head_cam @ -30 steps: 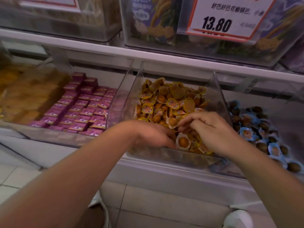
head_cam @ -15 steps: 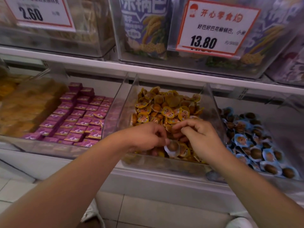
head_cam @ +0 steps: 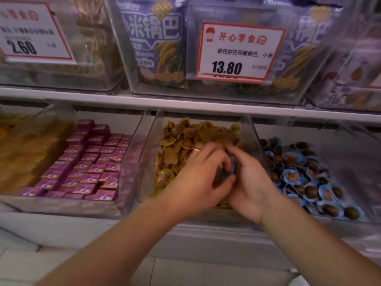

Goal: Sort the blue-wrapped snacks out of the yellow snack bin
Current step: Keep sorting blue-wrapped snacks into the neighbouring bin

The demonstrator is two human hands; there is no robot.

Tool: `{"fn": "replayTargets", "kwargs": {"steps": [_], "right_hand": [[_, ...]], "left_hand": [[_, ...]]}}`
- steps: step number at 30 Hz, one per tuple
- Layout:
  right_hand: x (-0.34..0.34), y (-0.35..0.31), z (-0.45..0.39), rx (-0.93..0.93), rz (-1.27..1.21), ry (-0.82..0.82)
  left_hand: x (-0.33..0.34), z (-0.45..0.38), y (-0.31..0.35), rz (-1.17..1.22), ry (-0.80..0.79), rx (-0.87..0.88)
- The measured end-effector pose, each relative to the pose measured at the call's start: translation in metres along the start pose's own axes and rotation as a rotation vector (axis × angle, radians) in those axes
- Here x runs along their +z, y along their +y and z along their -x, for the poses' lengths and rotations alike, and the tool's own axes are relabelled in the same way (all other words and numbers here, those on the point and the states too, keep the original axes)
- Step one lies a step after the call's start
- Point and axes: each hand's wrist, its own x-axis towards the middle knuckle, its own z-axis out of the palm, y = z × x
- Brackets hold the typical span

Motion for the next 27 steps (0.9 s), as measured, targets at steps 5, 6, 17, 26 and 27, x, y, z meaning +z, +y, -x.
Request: {"fn": "replayTargets", "kwargs": {"steps": [5, 6, 17, 26, 27], "right_hand": [[-0.007, -0.012, 0.007, -0.041, 0.052, 0.020], [-0.011, -0.020, 0.010, -0.087, 0.050, 0.026], [-0.105, -0.083, 0.037, -0.597, 1.251, 0.649], [-0.100, -0.040, 0.033, -0.660, 1.420, 0.546], [-0.098, -0.038, 0.031, -0.648, 1.408, 0.535]], "left_hand": [[0.002, 0.003, 0.007, 0.088, -0.018, 0.070], [0.001, 0.001, 0.009, 0.241, -0.007, 0.059], [0.011, -0.016, -0.032, -0.131, -0.194, -0.009], [0.060, -0.035, -0.016, -0.387, -0.471, -0.074], [0.062, -0.035, -0.016, -0.429, -0.471, -0.079]]}}
